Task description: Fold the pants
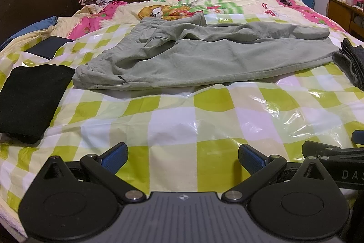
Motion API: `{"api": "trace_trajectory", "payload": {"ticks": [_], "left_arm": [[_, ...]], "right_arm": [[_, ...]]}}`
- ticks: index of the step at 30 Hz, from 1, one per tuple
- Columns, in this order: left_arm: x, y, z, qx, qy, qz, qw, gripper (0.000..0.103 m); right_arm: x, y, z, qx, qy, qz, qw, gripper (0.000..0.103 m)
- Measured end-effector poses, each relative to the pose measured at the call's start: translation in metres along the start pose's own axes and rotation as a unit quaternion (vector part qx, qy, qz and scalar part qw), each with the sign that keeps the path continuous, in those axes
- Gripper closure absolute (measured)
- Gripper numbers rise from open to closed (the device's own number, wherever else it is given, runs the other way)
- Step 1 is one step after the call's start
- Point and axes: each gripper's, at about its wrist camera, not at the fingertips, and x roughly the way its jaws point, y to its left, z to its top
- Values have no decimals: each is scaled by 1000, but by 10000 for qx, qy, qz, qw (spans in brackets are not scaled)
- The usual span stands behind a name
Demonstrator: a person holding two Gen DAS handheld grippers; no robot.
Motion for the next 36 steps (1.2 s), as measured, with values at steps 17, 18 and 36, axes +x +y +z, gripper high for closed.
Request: {"api": "trace_trajectory", "payload": {"ticks": [17,18,36], "left_arm": [[0,0,0,4,0,4,10000,0],[0,0,0,6,-2,6,10000,0],[0,1,0,21,-1,20,10000,0]], "right_arm": [[1,0,-1,2,5,1,10000,2],[1,0,-1,3,4,2,10000,2],[3,1,-4,-6,18,5,10000,2]]}}
